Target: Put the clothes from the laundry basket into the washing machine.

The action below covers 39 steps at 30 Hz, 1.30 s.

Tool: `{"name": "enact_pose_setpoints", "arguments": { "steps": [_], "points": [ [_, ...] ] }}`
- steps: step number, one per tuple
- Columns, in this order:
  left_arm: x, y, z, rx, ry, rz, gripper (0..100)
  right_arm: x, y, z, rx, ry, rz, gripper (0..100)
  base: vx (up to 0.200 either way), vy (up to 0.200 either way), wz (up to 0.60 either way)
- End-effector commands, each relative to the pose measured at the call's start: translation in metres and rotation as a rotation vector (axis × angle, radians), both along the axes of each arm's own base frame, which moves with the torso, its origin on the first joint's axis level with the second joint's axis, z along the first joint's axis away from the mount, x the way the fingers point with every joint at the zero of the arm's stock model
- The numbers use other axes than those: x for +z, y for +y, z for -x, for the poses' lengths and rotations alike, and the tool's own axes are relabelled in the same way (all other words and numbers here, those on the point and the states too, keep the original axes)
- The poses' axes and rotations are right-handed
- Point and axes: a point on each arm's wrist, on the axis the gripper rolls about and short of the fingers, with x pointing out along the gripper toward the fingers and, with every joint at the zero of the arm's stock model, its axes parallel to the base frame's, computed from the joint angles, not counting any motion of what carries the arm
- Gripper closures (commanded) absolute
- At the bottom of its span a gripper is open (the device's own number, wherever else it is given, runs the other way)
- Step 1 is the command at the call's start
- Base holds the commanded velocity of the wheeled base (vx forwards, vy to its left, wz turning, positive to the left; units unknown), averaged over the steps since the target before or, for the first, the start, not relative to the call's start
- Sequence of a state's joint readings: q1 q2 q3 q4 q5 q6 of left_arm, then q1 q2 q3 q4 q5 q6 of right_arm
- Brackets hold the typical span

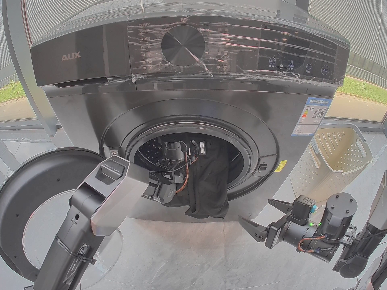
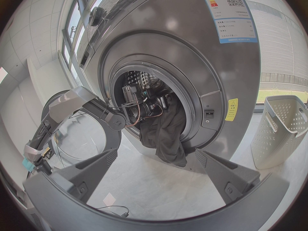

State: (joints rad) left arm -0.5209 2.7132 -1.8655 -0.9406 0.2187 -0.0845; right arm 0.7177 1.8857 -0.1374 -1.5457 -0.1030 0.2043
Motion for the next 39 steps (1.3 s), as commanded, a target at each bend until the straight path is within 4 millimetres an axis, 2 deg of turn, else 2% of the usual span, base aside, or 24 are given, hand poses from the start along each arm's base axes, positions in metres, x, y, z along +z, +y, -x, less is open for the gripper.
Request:
{"name": "enact_pose_setpoints", "arguments": {
  "steps": [1, 6, 8, 10, 16, 22, 31, 35, 36, 39],
  "points": [
    [0.024, 0.006, 0.031, -0.03, 0.116, -0.029, 0, 0.0, 0.003, 0.003, 0.017, -0.001, -0.001, 0, 0.0, 0.0, 0.0],
    [0.031, 0.014, 0.064, -0.078, 0.249, -0.107, 0, 0.001, 0.004, 0.004, 0.023, -0.002, -0.002, 0, 0.0, 0.0, 0.0],
    [0.034, 0.022, 0.084, -0.128, 0.357, -0.164, 0, 0.0, 0.004, 0.004, 0.025, 0.0, 0.0, 0, 0.0, 0.0, 0.0],
    [0.033, 0.021, 0.093, -0.19, 0.408, -0.181, 0, 0.001, 0.004, 0.004, 0.023, -0.002, -0.002, 0, 0.0, 0.0, 0.0],
    [0.023, 0.021, 0.095, -0.192, 0.413, -0.188, 0, 0.001, 0.005, 0.005, 0.031, -0.002, -0.002, 0, 0.0, 0.0, 0.0],
    [-0.002, 0.015, 0.092, -0.199, 0.441, -0.206, 0, 0.001, 0.007, 0.007, 0.042, -0.003, -0.004, 0, 0.0, 0.0, 0.0],
    [-0.033, 0.015, 0.086, -0.192, 0.478, -0.236, 0, 0.002, 0.008, 0.006, 0.046, -0.007, -0.008, 0, 0.0, 0.0, 0.0],
    [-0.04, 0.015, 0.082, -0.187, 0.478, -0.24, 0, 0.003, 0.009, 0.007, 0.053, -0.013, -0.011, 0, 0.0, 0.0, 0.0],
    [-0.043, 0.016, 0.08, -0.183, 0.482, -0.246, 100, 0.003, 0.01, 0.007, 0.057, -0.014, -0.012, 0, 0.0, 0.0, 0.0],
    [-0.049, 0.015, 0.077, -0.18, 0.488, -0.252, 100, 0.005, 0.012, 0.007, 0.062, -0.021, -0.018, 0, 0.0, 0.0, 0.0]
  ]
}}
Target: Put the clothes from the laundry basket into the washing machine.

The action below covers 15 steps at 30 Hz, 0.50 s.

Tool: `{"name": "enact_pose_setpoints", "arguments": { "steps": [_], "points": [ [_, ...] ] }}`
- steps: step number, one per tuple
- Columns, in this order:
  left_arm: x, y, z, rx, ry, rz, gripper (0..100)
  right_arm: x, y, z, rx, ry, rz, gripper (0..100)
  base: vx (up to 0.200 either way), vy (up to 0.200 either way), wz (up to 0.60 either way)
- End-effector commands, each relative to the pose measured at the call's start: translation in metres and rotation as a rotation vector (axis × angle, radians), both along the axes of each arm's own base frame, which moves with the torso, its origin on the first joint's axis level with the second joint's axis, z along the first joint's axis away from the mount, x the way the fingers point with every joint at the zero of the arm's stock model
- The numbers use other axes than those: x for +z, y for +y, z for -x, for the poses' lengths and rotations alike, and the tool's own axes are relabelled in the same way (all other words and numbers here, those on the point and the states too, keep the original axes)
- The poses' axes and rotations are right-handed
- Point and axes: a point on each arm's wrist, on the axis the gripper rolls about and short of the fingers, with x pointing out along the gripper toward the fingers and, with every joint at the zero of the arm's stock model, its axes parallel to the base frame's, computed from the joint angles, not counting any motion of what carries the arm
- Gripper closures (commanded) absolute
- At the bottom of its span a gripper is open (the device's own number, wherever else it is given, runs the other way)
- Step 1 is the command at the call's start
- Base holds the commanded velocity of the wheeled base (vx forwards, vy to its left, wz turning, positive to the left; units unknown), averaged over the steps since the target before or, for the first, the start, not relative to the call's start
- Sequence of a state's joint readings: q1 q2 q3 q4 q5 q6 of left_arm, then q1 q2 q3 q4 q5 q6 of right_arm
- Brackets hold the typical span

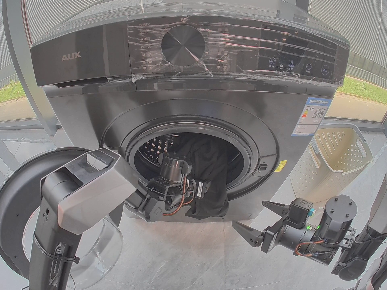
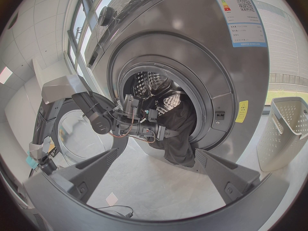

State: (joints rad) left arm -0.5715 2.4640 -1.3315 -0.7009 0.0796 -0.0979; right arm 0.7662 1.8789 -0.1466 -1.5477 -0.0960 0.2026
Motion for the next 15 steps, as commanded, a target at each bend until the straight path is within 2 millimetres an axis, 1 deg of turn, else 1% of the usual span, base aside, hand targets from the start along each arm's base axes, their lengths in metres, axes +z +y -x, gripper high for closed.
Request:
{"name": "enact_pose_setpoints", "arguments": {
  "steps": [1, 4, 7, 10, 12, 13, 15],
  "points": [
    [-0.017, 0.0, -0.004, 0.005, 0.022, -0.016, 100, 0.002, 0.003, 0.0, 0.009, -0.007, -0.009, 0, 0.0, 0.0, 0.0],
    [-0.02, -0.002, -0.007, 0.006, 0.018, -0.014, 100, 0.002, 0.004, 0.001, 0.015, -0.009, -0.011, 0, 0.0, 0.0, 0.0],
    [-0.017, -0.003, -0.01, 0.023, -0.002, -0.01, 100, 0.002, 0.004, 0.001, 0.015, -0.008, -0.01, 0, 0.0, 0.0, 0.0],
    [0.001, -0.002, -0.029, 0.085, -0.089, 0.041, 100, 0.002, 0.004, 0.001, 0.015, -0.008, -0.01, 0, 0.0, 0.0, 0.0],
    [0.011, -0.003, -0.037, 0.114, -0.138, 0.067, 100, 0.002, 0.004, 0.001, 0.015, -0.008, -0.01, 0, 0.0, 0.0, 0.0],
    [0.02, -0.002, -0.044, 0.137, -0.175, 0.093, 100, 0.002, 0.004, 0.001, 0.015, -0.008, -0.01, 0, 0.0, 0.0, 0.0],
    [0.028, 0.003, -0.053, 0.169, -0.208, 0.119, 100, 0.002, 0.004, 0.001, 0.015, -0.008, -0.01, 0, 0.0, 0.0, 0.0]
  ]
}}
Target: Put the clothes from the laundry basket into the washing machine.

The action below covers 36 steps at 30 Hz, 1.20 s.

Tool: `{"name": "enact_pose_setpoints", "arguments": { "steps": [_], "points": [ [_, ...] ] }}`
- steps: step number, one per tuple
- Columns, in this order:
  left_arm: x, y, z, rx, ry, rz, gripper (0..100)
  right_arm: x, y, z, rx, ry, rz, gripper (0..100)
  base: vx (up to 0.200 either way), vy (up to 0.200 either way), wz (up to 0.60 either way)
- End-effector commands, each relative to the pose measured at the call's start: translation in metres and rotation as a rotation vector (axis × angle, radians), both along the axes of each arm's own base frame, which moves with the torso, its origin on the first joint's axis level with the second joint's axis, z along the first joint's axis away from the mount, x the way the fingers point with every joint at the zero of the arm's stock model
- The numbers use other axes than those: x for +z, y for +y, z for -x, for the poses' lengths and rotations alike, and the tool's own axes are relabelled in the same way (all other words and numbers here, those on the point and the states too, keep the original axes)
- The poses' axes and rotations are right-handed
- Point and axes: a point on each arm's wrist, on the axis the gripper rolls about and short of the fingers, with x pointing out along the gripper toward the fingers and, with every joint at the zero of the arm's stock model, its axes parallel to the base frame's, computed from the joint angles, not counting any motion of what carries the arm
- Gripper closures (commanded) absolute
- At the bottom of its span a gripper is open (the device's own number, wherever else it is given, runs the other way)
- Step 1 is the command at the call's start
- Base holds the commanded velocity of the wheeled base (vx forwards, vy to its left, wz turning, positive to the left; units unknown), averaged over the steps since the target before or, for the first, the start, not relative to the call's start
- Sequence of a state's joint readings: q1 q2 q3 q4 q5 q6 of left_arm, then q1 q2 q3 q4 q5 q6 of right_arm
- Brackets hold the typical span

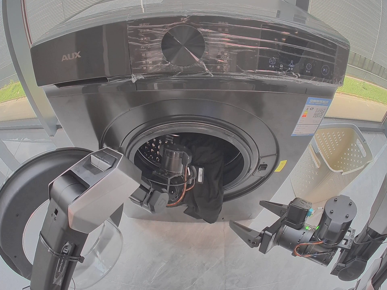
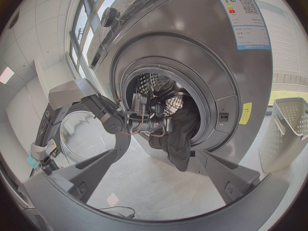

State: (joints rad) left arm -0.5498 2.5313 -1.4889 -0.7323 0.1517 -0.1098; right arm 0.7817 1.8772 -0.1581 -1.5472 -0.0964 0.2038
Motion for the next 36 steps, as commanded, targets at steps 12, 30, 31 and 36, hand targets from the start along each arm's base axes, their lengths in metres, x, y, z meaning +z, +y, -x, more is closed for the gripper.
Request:
{"name": "enact_pose_setpoints", "arguments": {
  "steps": [12, 30, 31, 36],
  "points": [
    [0.032, 0.015, -0.034, 0.102, -0.136, 0.113, 0, -0.001, 0.0, 0.0, 0.0, 0.002, 0.002, 0, 0.0, 0.0, 0.0],
    [0.017, 0.022, 0.02, 0.001, 0.139, -0.044, 0, -0.002, 0.0, 0.001, 0.002, 0.007, 0.005, 0, 0.0, 0.0, 0.0],
    [0.014, 0.022, 0.02, 0.001, 0.145, -0.049, 0, -0.002, 0.0, 0.001, 0.002, 0.007, 0.005, 0, 0.0, 0.0, 0.0],
    [-0.005, 0.021, 0.015, -0.008, 0.159, -0.085, 0, -0.002, 0.002, 0.003, 0.013, 0.01, 0.004, 0, 0.0, 0.0, 0.0]
  ]
}}
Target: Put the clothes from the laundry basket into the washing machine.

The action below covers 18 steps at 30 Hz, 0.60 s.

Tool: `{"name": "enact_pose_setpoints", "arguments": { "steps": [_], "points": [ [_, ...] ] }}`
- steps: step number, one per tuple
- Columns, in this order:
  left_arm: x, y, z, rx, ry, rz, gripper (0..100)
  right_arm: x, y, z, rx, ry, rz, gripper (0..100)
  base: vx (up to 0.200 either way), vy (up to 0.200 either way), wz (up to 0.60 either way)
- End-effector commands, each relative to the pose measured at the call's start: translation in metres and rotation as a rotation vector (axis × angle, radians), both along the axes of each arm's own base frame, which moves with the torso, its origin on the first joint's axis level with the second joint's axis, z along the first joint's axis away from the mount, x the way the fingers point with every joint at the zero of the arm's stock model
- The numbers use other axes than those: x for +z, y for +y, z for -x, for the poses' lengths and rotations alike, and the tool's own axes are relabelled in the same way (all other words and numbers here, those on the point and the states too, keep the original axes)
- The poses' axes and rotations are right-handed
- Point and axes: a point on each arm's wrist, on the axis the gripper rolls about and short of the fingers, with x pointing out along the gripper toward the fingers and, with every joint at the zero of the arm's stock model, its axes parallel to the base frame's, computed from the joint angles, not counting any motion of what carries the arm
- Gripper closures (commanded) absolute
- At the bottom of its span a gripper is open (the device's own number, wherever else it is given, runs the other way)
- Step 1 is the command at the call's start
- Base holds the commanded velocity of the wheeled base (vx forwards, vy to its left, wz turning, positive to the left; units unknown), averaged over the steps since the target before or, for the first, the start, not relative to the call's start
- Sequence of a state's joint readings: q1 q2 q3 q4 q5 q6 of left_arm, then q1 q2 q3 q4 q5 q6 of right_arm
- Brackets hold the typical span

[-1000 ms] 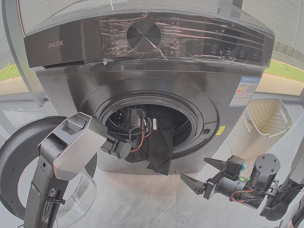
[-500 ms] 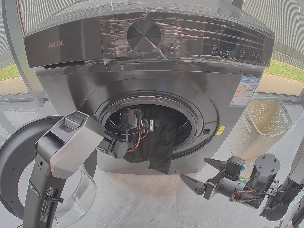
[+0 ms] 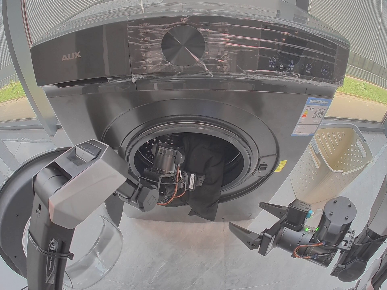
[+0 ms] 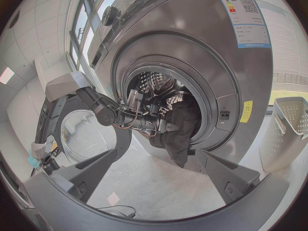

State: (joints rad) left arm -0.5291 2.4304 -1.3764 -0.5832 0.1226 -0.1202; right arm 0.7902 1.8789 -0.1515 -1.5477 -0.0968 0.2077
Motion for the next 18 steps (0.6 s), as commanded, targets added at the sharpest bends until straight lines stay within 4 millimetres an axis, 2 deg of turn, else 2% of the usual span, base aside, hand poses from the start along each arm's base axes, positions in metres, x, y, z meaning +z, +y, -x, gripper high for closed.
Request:
{"name": "enact_pose_setpoints", "arguments": {
  "steps": [1, 8, 9, 13, 18],
  "points": [
    [-0.012, -0.001, -0.003, -0.007, 0.01, -0.021, 0, -0.001, 0.001, 0.001, 0.006, 0.003, 0.001, 0, 0.0, 0.0, 0.0],
    [-0.031, -0.002, -0.006, -0.009, 0.034, -0.041, 0, 0.0, 0.001, 0.001, 0.006, -0.001, 0.0, 0, 0.0, 0.0, 0.0],
    [-0.031, -0.002, -0.007, -0.009, 0.033, -0.041, 100, 0.0, 0.001, 0.001, 0.006, -0.001, 0.0, 0, 0.0, 0.0, 0.0],
    [-0.037, -0.005, -0.011, -0.007, 0.032, -0.037, 100, 0.0, 0.002, 0.0, 0.006, -0.002, -0.001, 0, 0.0, 0.0, 0.0],
    [-0.033, -0.01, -0.019, 0.006, -0.004, -0.015, 100, 0.0, 0.002, 0.0, 0.006, 0.0, -0.001, 0, 0.0, 0.0, 0.0]
  ]
}}
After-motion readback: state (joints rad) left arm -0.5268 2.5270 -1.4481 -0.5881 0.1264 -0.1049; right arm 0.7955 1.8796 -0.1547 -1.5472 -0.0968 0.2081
